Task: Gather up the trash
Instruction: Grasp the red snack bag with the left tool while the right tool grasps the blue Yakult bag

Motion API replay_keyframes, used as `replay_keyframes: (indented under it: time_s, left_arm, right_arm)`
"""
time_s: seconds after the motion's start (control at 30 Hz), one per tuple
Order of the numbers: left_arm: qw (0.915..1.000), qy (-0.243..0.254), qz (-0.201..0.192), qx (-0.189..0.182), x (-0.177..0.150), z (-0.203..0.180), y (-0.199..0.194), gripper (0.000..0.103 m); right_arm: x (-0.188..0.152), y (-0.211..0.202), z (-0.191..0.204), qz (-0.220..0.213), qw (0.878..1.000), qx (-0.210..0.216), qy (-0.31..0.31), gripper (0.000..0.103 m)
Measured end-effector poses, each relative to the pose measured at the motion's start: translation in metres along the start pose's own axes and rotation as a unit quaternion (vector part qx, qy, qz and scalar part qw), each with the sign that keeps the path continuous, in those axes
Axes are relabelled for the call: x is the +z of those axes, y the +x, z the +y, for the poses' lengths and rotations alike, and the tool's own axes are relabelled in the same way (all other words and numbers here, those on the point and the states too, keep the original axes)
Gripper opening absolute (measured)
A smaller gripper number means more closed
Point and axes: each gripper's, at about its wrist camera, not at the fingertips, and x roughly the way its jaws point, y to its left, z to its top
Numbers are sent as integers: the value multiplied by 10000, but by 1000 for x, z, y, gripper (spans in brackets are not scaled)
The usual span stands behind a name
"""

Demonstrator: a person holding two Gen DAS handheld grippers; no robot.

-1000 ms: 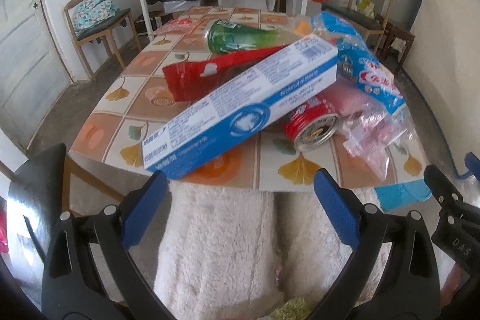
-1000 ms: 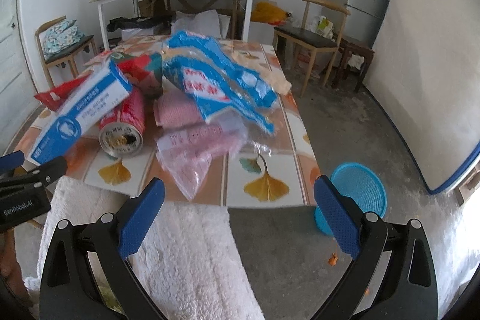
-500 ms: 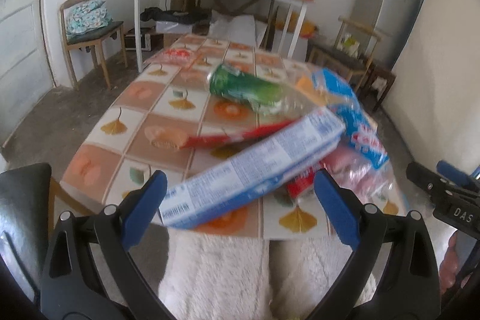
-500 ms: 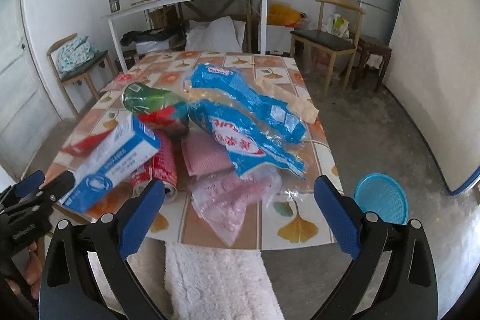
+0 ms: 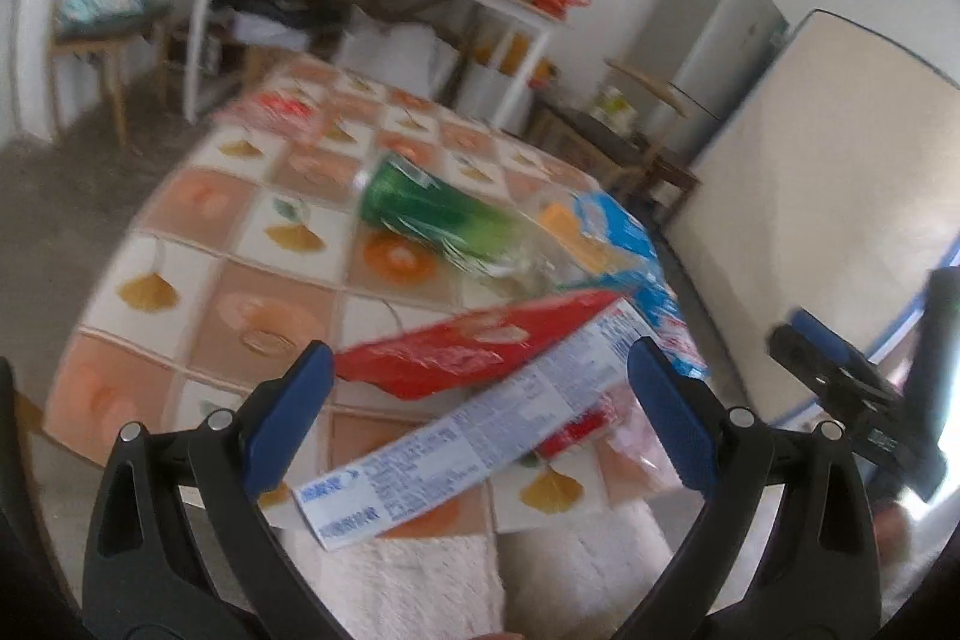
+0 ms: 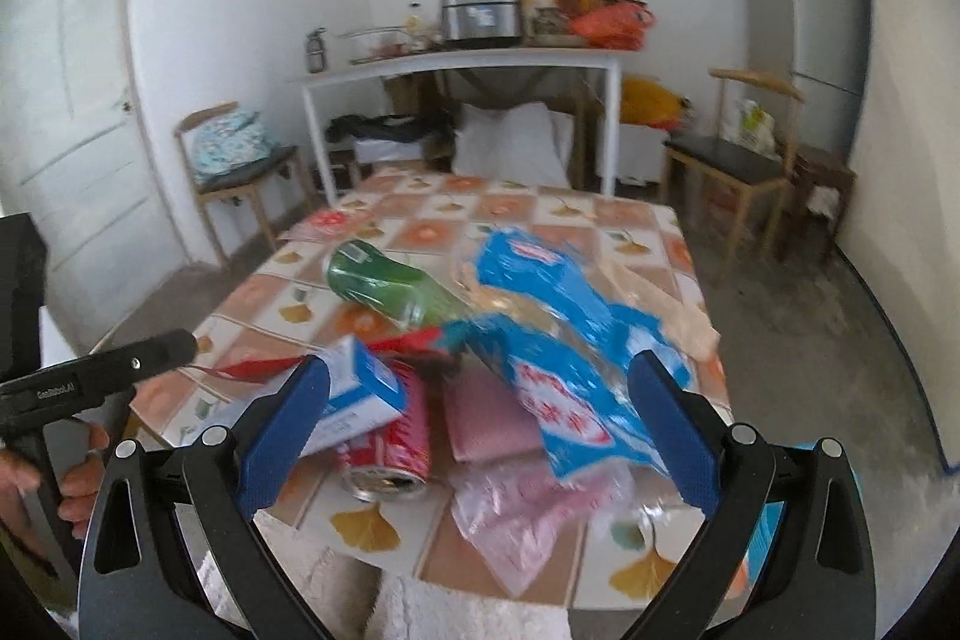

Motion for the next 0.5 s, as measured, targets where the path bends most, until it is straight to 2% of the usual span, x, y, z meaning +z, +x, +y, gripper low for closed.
replay_keyframes:
  time_s: [0.03,0.13,0.23,0.3,0.33,0.43,0.5]
  left_arm:
    - [9998,-100,135,-63,2,5,3,94]
    - [9987,-444,253,57,6,22,6,94]
    - [9936,-984,506,-219,12,49,10,94]
    - [9827,-1574,744,-633,15,71,14,94]
    - [9741,-1907,867,-854,17,82,18,94]
    - [9530,-2477,1208,-1257,19,98,36,94]
    - [9335,-2838,1542,-1556,20,105,57,92]
  right_arm:
    - [2,3,2,8,10000,58,-54,97]
    - [3,7,6,-38,9998,88,-156,97]
    - [0,12,5,-12,9997,108,-205,97]
    - [-3,17,0,58,9998,146,-103,97]
    - [-4,20,-4,99,9998,155,-35,97]
    - [-6,26,-14,180,9996,159,147,97]
    - [-7,27,-18,191,9994,156,229,97]
